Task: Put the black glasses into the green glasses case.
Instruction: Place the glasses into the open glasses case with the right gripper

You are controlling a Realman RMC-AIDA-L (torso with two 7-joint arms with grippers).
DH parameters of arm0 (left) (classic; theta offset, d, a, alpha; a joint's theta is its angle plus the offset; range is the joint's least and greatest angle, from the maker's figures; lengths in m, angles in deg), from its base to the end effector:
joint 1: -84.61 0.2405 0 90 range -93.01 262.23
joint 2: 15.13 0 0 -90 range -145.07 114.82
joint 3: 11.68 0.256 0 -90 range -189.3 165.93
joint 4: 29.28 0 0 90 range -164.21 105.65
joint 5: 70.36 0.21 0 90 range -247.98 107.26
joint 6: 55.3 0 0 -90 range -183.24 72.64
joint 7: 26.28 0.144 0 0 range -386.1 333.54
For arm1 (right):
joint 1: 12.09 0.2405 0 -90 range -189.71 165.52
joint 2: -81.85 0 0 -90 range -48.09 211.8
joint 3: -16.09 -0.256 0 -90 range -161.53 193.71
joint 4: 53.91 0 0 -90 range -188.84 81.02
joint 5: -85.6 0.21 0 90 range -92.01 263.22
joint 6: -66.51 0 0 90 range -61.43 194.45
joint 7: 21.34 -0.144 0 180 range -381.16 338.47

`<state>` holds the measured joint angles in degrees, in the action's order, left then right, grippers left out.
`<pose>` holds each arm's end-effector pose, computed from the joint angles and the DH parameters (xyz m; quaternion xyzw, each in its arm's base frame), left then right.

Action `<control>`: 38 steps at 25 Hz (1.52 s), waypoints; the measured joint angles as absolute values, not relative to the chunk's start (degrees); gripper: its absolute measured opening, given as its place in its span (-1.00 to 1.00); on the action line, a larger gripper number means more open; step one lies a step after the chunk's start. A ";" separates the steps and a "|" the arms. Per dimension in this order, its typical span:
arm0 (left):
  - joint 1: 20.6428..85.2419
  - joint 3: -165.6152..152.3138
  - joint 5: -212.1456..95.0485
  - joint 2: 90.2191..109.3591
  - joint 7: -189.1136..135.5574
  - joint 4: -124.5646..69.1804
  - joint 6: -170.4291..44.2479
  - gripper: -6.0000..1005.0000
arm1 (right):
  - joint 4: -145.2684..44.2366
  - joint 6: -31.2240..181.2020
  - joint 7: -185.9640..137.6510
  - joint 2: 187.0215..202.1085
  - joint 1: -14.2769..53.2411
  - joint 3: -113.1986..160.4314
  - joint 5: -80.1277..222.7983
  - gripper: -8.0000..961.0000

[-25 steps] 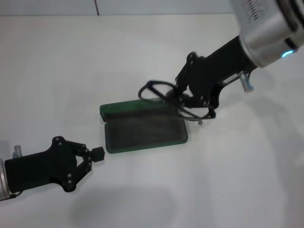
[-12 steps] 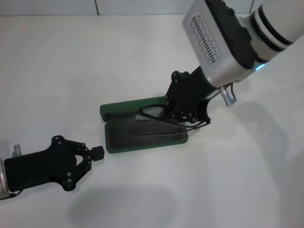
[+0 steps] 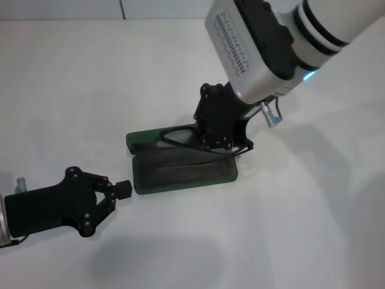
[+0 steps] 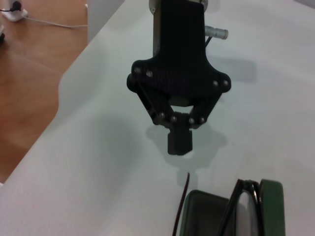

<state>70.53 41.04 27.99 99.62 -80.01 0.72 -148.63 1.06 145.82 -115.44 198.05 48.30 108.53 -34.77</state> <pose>-0.3259 0.2384 -0.0014 -0.9408 -0.1376 -0.2645 0.1613 0.0435 0.3749 -0.0737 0.9676 0.2336 0.0926 0.0256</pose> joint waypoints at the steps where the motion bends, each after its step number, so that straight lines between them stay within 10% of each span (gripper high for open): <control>1: 70.61 41.13 28.09 99.68 -80.44 1.15 -148.65 -0.88 | 1.03 145.70 -115.95 198.04 48.65 108.95 -34.72 -0.71; 38: 72.06 41.40 31.34 99.99 -81.24 3.06 -149.01 -0.87 | -2.94 135.40 -120.13 198.04 50.05 120.68 -33.12 -0.69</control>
